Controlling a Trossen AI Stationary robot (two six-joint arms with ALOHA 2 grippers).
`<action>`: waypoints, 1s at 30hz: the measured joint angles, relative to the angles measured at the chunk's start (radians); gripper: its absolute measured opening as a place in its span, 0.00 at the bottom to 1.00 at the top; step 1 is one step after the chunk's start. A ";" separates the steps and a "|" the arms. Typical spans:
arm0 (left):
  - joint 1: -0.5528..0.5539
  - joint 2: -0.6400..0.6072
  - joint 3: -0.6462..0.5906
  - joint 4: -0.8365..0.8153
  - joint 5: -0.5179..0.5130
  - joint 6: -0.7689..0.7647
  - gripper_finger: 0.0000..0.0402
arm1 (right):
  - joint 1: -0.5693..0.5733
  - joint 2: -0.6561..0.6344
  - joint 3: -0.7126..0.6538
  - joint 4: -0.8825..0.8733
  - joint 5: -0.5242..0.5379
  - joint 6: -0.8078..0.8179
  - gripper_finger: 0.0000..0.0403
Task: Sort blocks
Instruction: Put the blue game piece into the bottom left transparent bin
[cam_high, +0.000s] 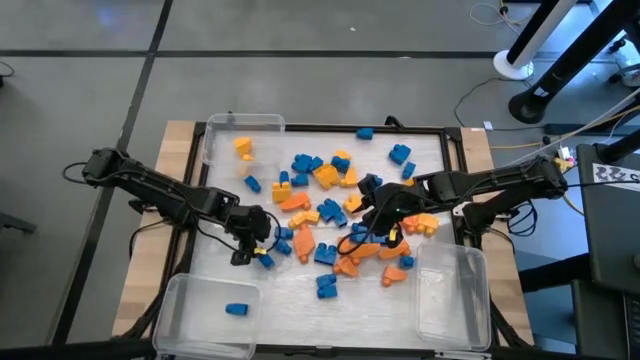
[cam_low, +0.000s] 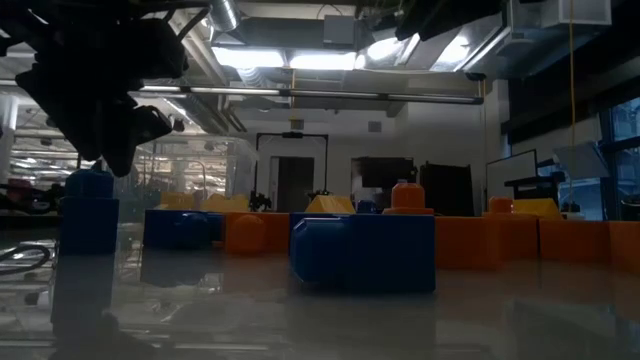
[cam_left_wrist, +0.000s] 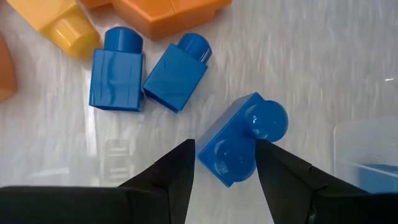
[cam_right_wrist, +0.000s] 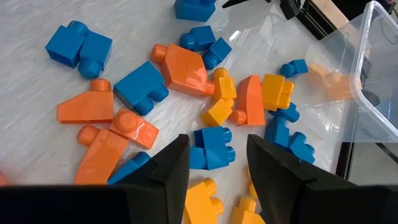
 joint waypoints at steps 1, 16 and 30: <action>0.000 0.000 0.000 -0.003 0.000 0.003 0.40 | 0.000 0.000 0.000 0.000 0.000 0.000 0.40; -0.003 0.002 -0.017 -0.001 0.004 0.017 0.40 | 0.000 0.000 0.000 0.000 0.000 0.000 0.40; -0.070 0.002 -0.026 0.007 0.005 0.035 0.40 | 0.000 0.000 0.000 -0.001 0.019 -0.001 0.40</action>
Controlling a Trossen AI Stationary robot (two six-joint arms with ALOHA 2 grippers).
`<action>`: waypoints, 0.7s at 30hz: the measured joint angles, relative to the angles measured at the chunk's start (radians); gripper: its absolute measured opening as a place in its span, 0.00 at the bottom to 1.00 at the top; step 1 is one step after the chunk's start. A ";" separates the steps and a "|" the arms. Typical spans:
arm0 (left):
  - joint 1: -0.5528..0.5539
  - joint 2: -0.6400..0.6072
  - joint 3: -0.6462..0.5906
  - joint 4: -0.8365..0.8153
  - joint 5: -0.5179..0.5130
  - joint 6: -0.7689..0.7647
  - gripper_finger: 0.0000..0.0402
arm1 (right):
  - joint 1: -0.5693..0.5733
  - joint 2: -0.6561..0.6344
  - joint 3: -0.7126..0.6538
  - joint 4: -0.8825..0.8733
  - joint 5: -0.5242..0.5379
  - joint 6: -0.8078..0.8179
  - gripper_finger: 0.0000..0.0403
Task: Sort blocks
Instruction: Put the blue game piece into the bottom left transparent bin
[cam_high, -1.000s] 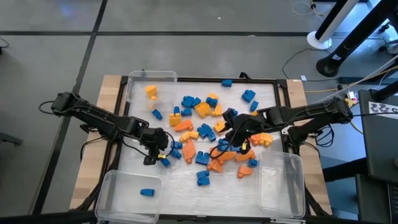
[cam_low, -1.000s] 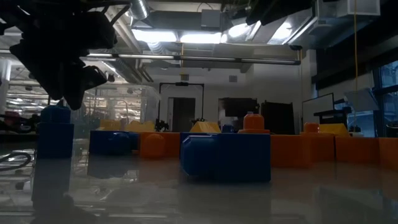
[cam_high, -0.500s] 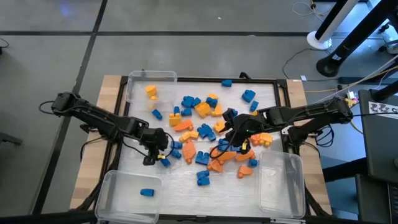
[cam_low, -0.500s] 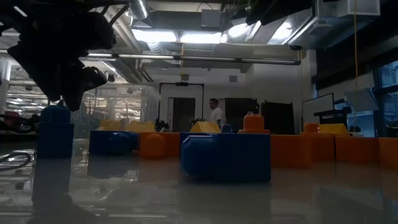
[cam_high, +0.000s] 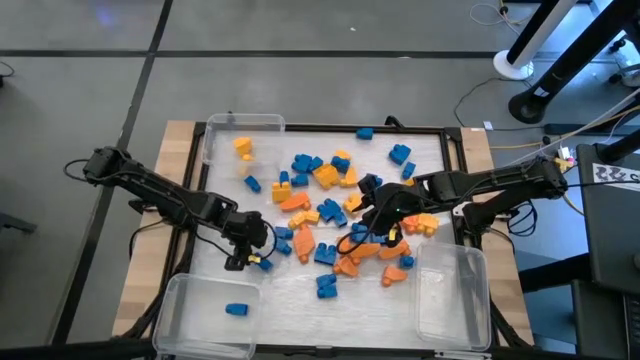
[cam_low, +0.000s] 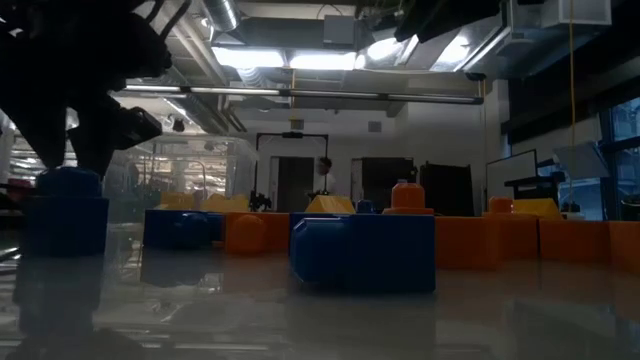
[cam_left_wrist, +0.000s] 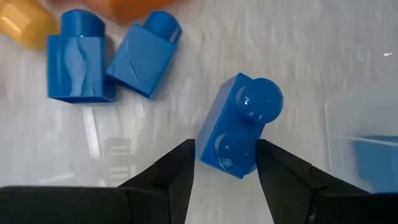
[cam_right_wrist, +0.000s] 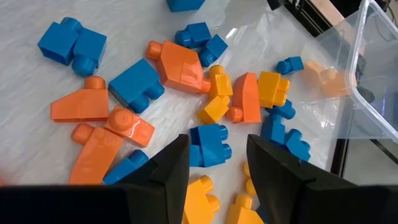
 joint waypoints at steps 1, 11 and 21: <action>-0.003 0.000 0.000 0.002 0.000 0.009 0.40 | 0.000 0.000 0.000 0.000 0.000 0.000 0.40; -0.005 -0.001 0.000 0.066 0.001 0.050 0.40 | 0.000 0.000 0.000 0.000 0.001 0.000 0.40; -0.005 -0.002 0.000 0.040 0.044 0.099 0.40 | 0.000 0.000 0.000 0.000 0.002 0.000 0.40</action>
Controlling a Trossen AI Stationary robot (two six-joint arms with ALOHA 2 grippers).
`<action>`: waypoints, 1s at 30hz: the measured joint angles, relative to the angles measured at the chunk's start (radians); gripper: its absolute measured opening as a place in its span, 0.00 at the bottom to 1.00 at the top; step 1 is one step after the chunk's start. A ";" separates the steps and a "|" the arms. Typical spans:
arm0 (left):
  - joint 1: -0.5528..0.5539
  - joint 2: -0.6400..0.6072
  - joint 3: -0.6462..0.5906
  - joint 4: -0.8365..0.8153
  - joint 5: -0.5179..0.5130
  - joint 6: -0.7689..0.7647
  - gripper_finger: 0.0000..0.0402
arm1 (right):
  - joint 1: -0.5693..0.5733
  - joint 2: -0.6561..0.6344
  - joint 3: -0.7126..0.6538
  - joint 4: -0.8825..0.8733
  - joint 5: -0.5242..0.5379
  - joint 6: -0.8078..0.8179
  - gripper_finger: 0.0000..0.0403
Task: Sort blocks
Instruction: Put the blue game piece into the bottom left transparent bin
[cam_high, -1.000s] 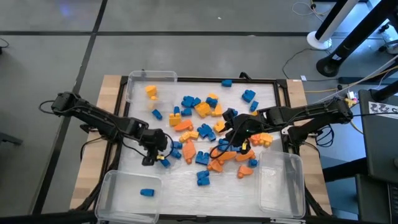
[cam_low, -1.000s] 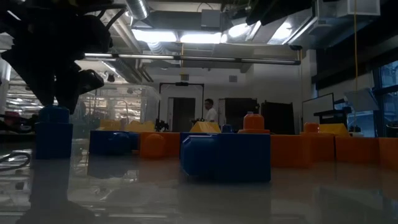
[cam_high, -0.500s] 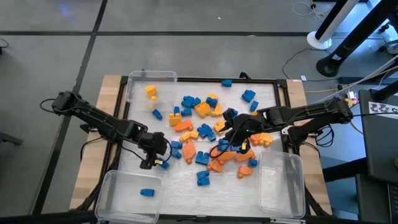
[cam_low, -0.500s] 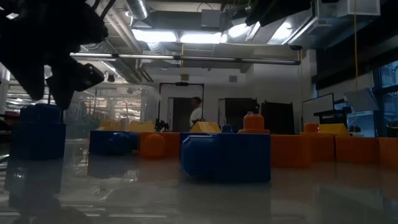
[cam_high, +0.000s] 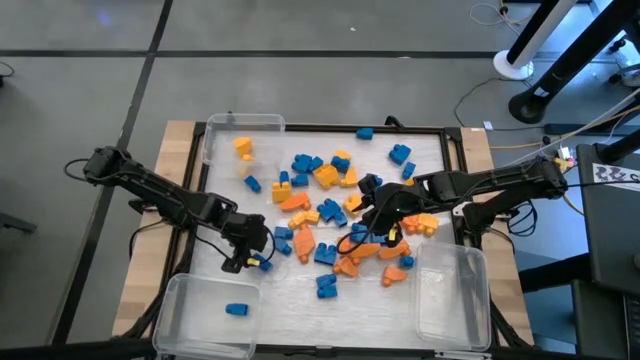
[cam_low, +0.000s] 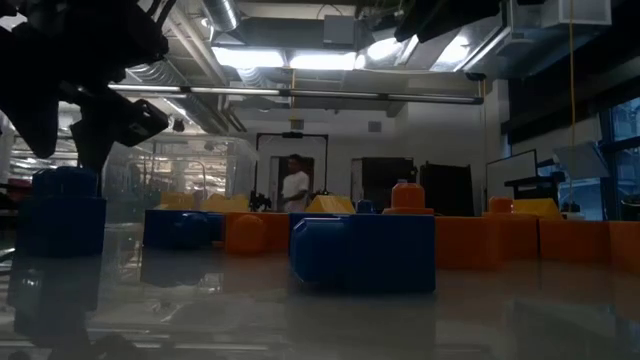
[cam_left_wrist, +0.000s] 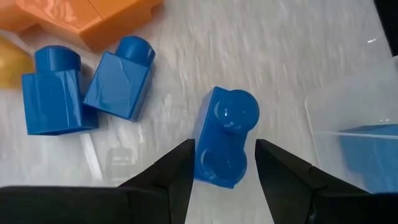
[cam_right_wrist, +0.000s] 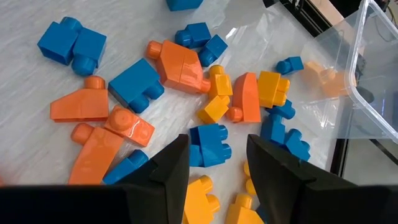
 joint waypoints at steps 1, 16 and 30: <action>0.000 0.000 0.000 -0.001 0.000 0.000 0.40 | 0.000 0.000 0.000 0.000 0.000 0.000 0.40; -0.020 0.028 0.000 -0.029 0.000 0.027 0.40 | 0.000 0.000 0.000 -0.001 0.000 -0.007 0.40; -0.032 0.116 0.000 0.041 -0.002 0.044 0.35 | 0.000 0.000 0.000 -0.001 0.000 -0.007 0.40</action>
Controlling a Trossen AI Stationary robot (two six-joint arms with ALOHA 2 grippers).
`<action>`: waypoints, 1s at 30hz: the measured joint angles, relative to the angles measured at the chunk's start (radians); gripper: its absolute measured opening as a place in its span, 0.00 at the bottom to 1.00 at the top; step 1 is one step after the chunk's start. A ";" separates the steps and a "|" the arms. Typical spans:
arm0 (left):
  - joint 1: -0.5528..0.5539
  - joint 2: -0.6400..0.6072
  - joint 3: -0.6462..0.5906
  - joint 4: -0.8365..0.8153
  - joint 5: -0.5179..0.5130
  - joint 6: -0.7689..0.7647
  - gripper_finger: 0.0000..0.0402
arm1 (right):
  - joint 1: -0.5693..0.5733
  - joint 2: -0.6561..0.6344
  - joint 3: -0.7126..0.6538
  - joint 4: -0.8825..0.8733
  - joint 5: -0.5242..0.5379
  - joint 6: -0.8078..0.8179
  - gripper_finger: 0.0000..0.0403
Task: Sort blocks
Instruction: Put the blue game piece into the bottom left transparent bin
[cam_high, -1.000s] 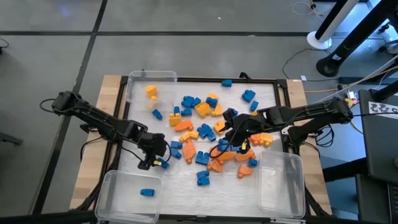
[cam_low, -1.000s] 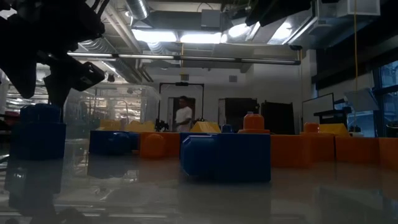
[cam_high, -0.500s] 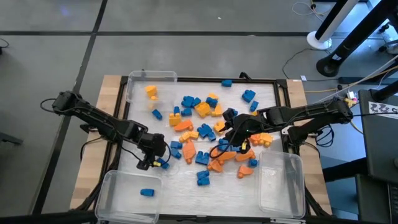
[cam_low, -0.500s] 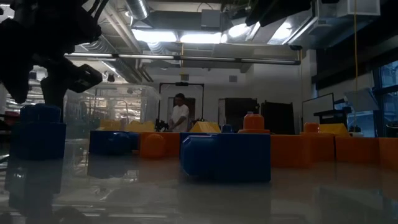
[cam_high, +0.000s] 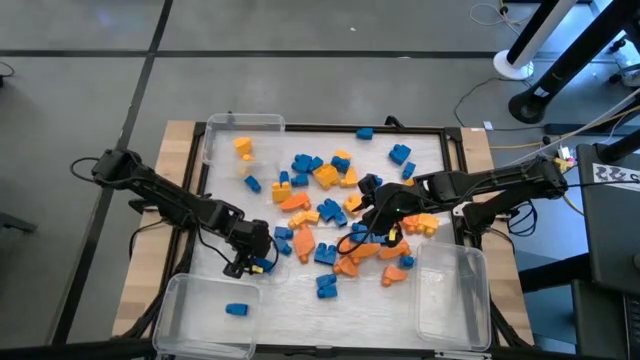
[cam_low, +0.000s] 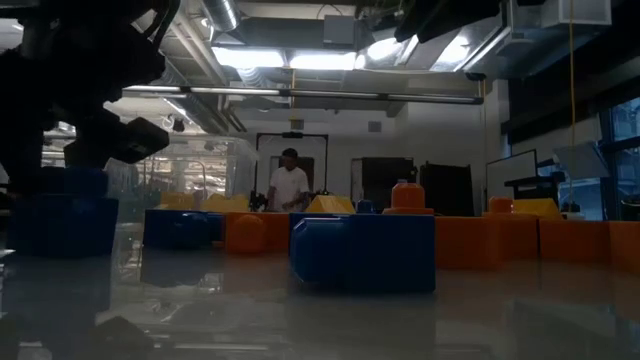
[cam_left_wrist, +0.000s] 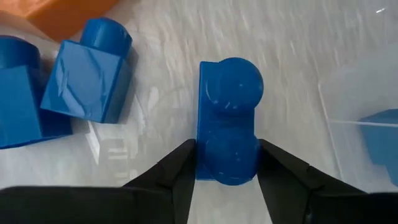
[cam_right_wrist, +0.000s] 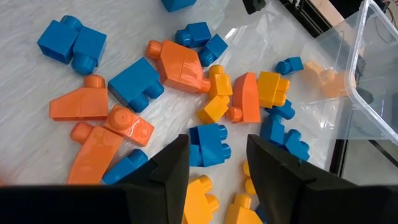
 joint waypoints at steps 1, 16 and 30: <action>0.000 0.000 0.000 0.000 0.000 -0.002 0.33 | 0.000 0.000 0.000 0.000 0.000 0.000 0.40; 0.003 -0.003 0.012 0.013 -0.025 -0.058 0.26 | 0.000 0.000 0.000 0.000 0.000 0.000 0.40; 0.102 -0.166 0.116 0.012 -0.096 -0.072 0.26 | 0.000 0.000 0.000 -0.006 -0.002 0.000 0.40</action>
